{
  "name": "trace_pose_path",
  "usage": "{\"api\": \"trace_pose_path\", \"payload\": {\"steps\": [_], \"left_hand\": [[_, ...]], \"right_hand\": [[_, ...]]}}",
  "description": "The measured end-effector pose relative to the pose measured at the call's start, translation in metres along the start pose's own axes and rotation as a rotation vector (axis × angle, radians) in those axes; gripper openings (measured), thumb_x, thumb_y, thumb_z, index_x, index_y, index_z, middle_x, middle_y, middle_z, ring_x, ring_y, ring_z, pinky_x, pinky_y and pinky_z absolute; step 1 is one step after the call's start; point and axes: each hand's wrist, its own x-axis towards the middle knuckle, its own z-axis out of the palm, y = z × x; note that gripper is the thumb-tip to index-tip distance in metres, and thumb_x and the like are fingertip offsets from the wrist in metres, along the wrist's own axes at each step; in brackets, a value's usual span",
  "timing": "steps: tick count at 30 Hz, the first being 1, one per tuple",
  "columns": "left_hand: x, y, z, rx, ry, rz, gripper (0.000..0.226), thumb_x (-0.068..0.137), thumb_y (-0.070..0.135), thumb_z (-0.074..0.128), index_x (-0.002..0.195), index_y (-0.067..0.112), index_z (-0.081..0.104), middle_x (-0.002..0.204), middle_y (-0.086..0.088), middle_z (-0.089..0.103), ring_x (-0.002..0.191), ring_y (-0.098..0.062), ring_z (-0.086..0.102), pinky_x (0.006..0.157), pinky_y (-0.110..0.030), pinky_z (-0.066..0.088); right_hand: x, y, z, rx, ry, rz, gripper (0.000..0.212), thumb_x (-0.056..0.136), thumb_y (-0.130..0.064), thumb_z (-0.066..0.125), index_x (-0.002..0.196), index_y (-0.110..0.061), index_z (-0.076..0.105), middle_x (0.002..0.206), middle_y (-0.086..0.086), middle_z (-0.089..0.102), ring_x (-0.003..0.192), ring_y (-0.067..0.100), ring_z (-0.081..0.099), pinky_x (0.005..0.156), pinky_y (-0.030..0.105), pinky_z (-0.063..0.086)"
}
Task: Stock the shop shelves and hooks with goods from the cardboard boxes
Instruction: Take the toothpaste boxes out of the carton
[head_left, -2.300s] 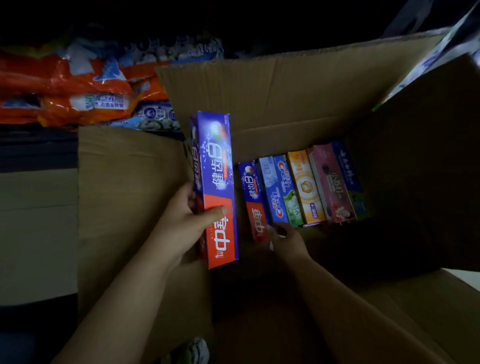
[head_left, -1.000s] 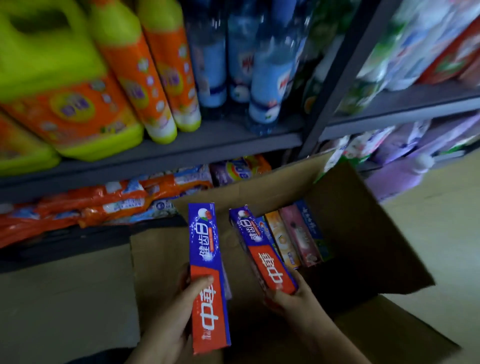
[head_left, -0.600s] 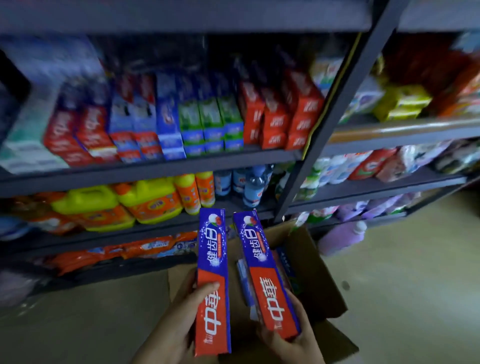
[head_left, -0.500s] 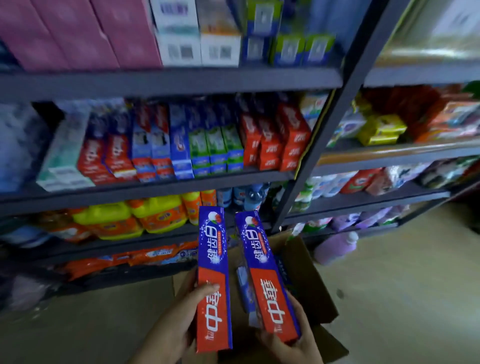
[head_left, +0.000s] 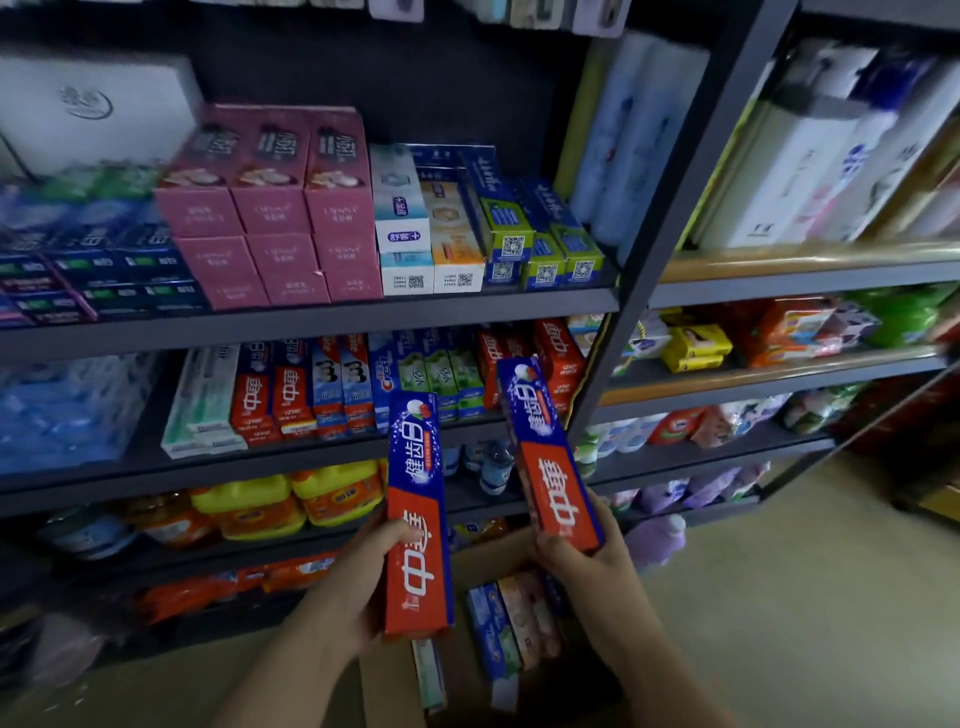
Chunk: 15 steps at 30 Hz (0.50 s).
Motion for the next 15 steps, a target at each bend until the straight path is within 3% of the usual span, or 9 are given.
{"api": "trace_pose_path", "payload": {"steps": [7,12,15], "left_hand": [[0.015,0.018,-0.024,0.085,-0.014,0.010,0.032,0.087,0.018,0.060,0.118,0.016,0.054,0.098,-0.017,0.068,0.085,-0.033,0.066,0.064,-0.036,0.050],[0.027,0.025,-0.044,0.075,-0.034,0.039,0.032,0.086,0.018,0.060,0.118,0.020,0.055,0.104,-0.018,0.068,0.092,-0.035,0.066,0.067,-0.039,0.052],[0.034,0.028,-0.050,0.063,-0.040,0.033,0.020,0.089,0.015,0.056,0.109,0.018,0.056,0.103,-0.018,0.066,0.090,-0.034,0.064,0.067,-0.038,0.051]], "right_hand": [[0.097,-0.031,0.022,0.077,0.076,-0.001,0.067,0.084,-0.005,0.069,0.139,-0.019,0.034,0.109,0.004,0.056,0.103,0.026,0.060,0.093,0.043,0.052],[0.141,-0.039,0.026,0.023,0.104,0.019,0.073,0.082,-0.013,0.072,0.142,-0.019,0.032,0.117,0.007,0.055,0.109,0.028,0.059,0.096,0.047,0.051],[0.156,-0.045,0.032,-0.018,0.119,0.021,0.065,0.083,-0.015,0.071,0.138,-0.015,0.036,0.110,0.003,0.058,0.105,0.026,0.061,0.095,0.044,0.052]]}}
